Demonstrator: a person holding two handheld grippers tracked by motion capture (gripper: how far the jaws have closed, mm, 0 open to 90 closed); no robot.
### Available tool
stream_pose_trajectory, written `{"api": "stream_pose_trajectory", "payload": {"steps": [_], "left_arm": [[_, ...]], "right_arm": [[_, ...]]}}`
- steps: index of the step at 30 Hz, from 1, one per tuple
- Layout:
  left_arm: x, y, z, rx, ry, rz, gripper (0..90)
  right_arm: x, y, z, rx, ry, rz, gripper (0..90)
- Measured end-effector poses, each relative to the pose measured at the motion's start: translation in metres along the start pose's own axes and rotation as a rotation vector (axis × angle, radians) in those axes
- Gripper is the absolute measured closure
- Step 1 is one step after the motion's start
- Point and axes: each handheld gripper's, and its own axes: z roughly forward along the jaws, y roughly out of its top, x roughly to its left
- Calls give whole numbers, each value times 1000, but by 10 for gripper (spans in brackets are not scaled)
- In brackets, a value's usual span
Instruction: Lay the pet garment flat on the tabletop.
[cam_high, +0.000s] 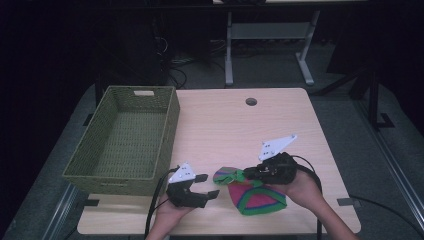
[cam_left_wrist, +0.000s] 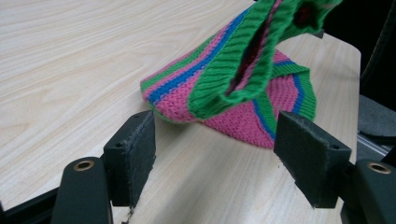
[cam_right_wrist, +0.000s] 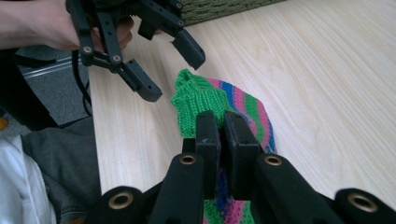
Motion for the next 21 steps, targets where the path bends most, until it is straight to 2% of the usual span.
{"api": "stream_pose_trajectory", "payload": {"steps": [10,11,14,15,16,17,18,19,21], "left_arm": [[1,7,12,6,-7,12,344],[2,10,14,4,-23,6,386],[2,13,15,1,-31,0,497],[1,14,15,1,-28,5,497],[0,15,14,-3,-23,11,553],[0,17,13,-8,-28,10,683],[0,18,12,-11,-30,17,683],[1,21,9,-14,-35,25,765],[1,23,8,-13,-33,32,805]], "right_arm": [[1,3,-20,-65,17,5,848],[2,4,-22,-74,23,6,847],[1,5,-24,-86,26,5,848],[1,5,-26,-90,24,9,847],[0,5,-27,-93,21,7,847],[-2,4,-30,-108,27,21,847],[-2,4,-30,-108,27,21,847],[-5,2,-31,-111,22,28,847],[-7,0,-32,-112,21,38,847]]}}
